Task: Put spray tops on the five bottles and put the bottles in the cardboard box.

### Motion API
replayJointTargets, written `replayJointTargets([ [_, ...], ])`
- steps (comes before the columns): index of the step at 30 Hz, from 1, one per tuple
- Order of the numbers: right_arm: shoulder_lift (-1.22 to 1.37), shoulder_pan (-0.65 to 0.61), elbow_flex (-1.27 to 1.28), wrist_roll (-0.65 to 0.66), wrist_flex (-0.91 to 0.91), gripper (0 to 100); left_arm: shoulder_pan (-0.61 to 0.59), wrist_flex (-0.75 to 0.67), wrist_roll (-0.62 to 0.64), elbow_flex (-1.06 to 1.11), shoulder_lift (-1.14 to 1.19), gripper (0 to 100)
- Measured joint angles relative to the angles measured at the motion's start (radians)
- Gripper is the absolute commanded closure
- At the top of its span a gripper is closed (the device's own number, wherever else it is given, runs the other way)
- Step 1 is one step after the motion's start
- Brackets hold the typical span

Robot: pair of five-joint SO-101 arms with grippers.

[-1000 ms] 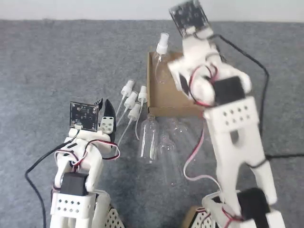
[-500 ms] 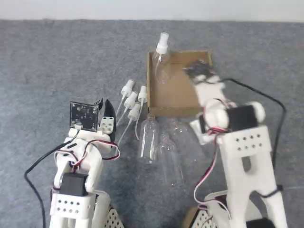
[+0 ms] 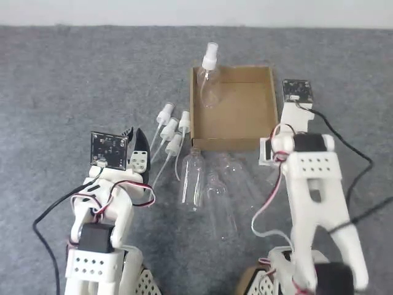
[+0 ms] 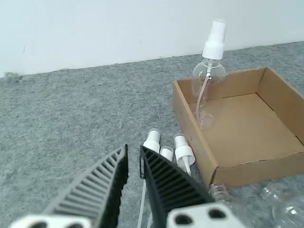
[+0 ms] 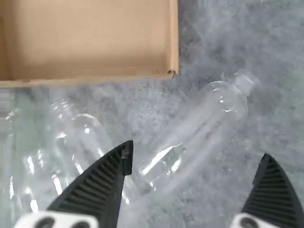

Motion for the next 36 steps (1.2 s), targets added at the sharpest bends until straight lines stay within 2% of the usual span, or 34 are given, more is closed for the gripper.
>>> replayJointTargets([
  [4,0.149,0.006,0.000,-0.035,-0.040,67.9,0.000,0.000,0.000,0.000,0.000,97],
  [9,0.262,0.017,0.000,-0.127,-0.044,84.0,0.000,0.000,0.000,0.000,0.000,97],
  [12,0.273,0.066,0.000,-0.130,-0.044,84.6,0.000,0.000,0.000,0.000,0.000,97],
  [15,0.273,0.144,0.000,-0.054,-0.044,85.1,-0.009,0.002,0.000,-0.002,0.000,97],
  [19,0.272,0.267,-0.003,0.110,-0.044,89.3,-0.075,0.084,0.000,-0.118,0.037,97],
  [23,0.272,0.364,-0.003,0.413,-0.044,98.4,-0.094,0.215,-0.015,-0.336,0.252,97],
  [27,0.272,0.437,-0.003,0.724,-0.044,98.6,-0.097,0.351,-0.107,-0.588,0.560,96],
  [29,0.272,0.473,-0.005,0.844,-0.035,98.6,-0.095,0.407,-0.137,-0.718,0.726,92],
  [31,0.272,0.508,-0.005,0.939,-0.026,98.6,-0.110,0.437,-0.147,-0.838,0.890,88],
  [36,0.272,0.583,-0.005,1.142,-0.021,98.6,-0.112,0.448,-0.216,-1.128,1.316,88],
])
